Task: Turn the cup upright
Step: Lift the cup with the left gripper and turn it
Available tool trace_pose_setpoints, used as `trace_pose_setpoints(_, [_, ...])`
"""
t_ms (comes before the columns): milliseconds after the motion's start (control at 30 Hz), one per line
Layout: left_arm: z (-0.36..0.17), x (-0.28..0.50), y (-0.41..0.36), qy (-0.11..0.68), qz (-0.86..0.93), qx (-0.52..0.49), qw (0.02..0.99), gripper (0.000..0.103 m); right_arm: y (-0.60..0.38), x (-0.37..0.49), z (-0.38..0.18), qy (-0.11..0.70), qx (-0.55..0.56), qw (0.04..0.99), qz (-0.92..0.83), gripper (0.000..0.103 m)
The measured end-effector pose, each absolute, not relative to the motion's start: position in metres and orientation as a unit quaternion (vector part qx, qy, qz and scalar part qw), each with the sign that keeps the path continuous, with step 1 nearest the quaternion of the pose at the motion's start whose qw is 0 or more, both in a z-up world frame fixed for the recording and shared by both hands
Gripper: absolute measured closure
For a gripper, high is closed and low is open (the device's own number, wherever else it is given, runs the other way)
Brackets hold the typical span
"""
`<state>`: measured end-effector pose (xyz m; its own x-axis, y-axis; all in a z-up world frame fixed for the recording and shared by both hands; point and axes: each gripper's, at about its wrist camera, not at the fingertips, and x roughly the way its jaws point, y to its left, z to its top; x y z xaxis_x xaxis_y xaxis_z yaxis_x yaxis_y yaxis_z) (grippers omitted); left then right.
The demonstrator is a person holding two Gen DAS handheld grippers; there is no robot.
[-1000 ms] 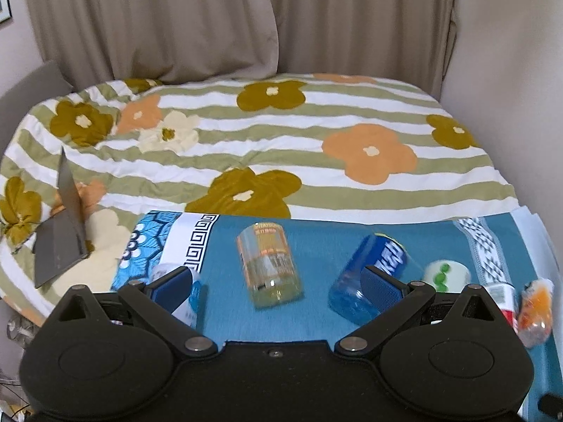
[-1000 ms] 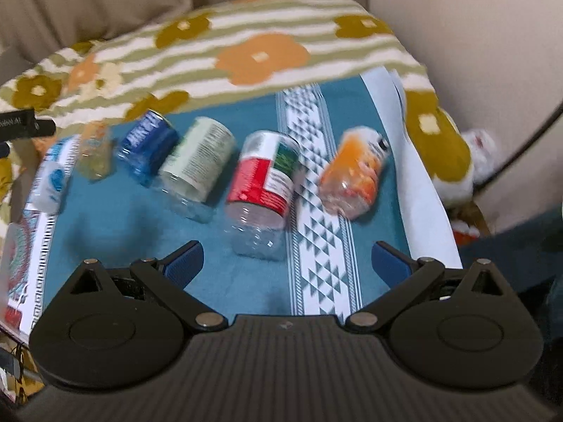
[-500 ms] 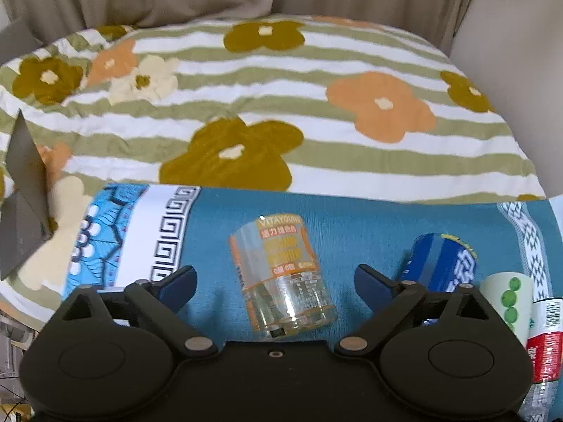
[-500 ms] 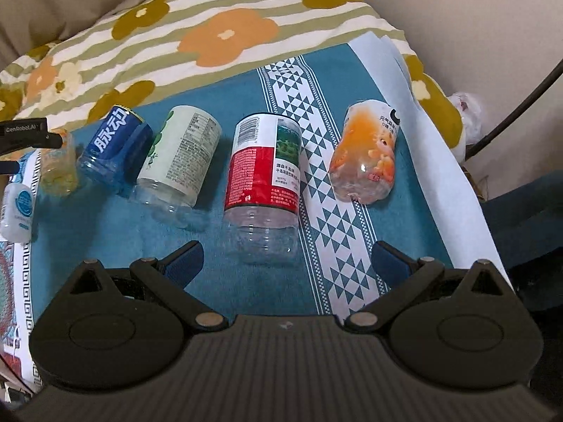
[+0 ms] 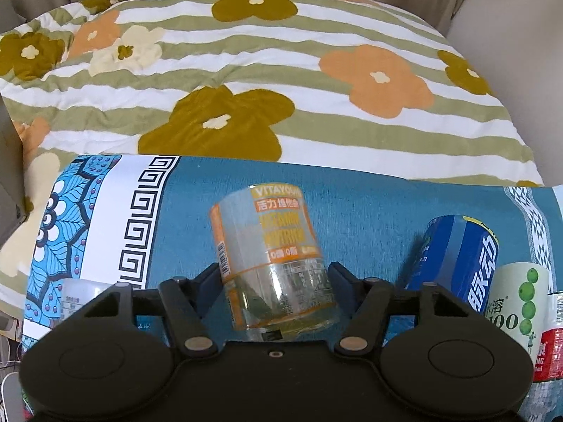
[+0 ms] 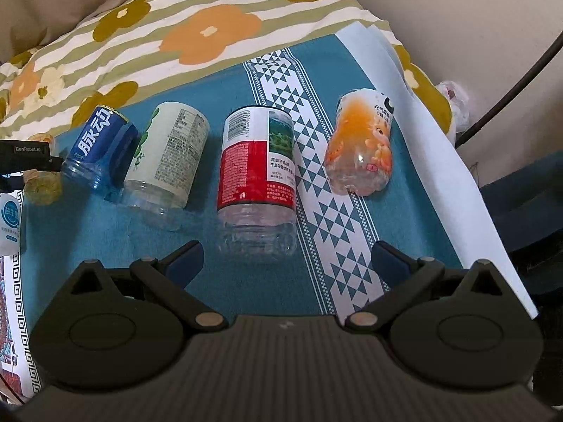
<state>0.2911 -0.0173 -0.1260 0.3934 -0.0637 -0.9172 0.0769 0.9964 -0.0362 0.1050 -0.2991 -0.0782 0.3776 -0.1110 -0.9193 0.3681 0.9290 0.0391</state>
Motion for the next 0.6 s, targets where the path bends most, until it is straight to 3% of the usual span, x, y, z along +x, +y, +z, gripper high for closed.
trace_pose_setpoints(600, [-0.052,0.209,-0.035,0.492,-0.047,0.005,0.87,0.034,-0.31,0.078,-0.047,0.502,0.093,0.857,-0.075,0.0])
